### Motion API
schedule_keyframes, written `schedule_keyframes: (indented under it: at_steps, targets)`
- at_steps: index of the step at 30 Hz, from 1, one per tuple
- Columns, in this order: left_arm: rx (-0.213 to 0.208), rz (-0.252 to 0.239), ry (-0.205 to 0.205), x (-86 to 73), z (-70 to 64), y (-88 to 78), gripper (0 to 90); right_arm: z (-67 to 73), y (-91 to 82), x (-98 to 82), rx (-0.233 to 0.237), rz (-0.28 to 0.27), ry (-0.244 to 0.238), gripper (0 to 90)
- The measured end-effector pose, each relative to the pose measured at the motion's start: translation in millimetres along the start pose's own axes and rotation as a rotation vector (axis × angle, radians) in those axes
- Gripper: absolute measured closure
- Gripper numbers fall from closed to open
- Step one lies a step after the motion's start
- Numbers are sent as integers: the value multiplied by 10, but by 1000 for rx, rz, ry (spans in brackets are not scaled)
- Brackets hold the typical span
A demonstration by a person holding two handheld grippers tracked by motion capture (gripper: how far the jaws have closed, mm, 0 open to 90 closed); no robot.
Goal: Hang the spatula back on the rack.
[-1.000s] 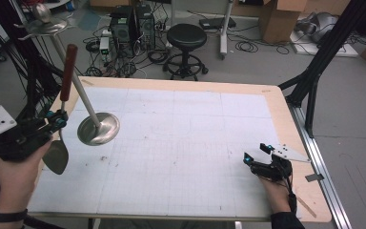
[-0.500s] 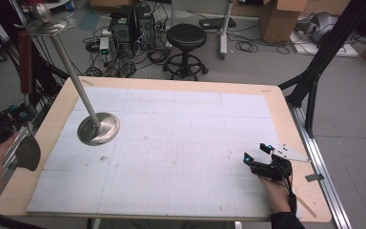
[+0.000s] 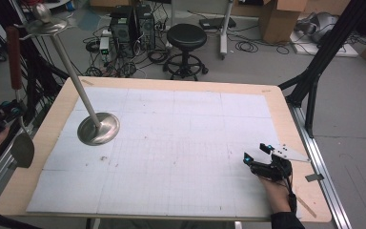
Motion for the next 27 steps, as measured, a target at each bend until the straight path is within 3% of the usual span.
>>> schedule_keyframes:
  at_steps: [8,19,27]
  targets:
    - [15,9,2,-17,14,86,843,-1,0,-1,2,1,-6,203]
    - [21,-21,-18,-52,104,-5,843,-1,0,-2,0,3,-9,203]
    - [13,8,-18,-75,107,100,843,4,1,-2,0,1,-10,203]
Point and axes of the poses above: each handheld gripper's, and its own axes: y roughly forward along the jaws, x roughly out of its top, z roughly to its left, the point moved 4 cm from there along y, roughly forward along the jaws
